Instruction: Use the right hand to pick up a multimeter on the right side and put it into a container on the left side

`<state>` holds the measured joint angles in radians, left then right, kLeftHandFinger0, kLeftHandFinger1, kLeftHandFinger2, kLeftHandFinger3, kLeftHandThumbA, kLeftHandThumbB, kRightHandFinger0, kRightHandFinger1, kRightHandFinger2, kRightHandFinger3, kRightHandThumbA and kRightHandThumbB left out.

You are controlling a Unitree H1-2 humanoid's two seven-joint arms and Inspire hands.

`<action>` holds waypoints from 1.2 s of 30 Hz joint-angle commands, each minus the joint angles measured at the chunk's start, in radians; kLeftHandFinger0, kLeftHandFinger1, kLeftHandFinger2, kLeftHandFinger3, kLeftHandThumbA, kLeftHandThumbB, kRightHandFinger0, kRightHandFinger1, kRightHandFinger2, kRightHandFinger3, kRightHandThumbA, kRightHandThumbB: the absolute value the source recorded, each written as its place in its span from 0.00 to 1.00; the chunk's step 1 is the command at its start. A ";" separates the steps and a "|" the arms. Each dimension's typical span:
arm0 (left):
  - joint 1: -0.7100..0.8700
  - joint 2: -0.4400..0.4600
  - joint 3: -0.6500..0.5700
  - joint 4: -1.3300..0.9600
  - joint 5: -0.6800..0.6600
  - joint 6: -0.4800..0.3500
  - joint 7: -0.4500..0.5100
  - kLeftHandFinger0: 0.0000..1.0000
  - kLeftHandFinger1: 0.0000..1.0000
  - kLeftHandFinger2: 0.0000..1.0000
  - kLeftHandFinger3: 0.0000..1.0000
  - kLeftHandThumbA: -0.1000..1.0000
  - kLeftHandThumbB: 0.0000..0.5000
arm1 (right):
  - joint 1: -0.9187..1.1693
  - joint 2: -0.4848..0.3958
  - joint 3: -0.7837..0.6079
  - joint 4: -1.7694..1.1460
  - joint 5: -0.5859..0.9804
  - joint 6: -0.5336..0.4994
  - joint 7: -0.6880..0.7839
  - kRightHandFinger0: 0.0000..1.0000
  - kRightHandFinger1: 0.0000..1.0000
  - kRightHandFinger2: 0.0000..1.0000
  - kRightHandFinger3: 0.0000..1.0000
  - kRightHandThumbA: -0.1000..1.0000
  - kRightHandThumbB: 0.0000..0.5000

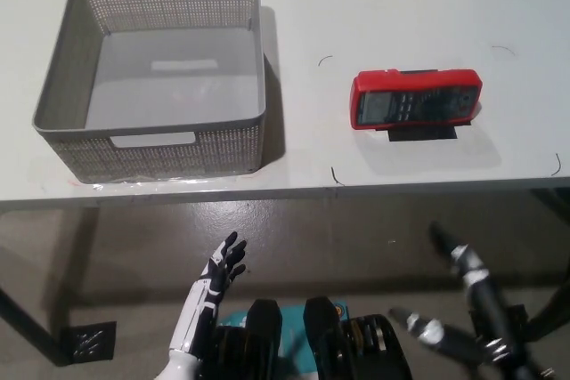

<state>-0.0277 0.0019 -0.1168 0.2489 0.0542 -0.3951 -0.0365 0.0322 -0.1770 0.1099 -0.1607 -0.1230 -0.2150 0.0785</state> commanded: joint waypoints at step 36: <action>-0.011 0.022 -0.021 -0.013 0.002 -0.042 -0.055 1.00 1.00 1.00 1.00 1.00 1.00 | -1.382 -0.195 0.417 1.063 -0.296 0.447 0.516 1.00 1.00 1.00 1.00 1.00 0.77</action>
<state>-0.0167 0.0114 -0.1199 0.2515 0.0540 -0.3982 -0.0630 -1.1253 -0.4211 0.5031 0.6089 -0.3963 0.2711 0.4859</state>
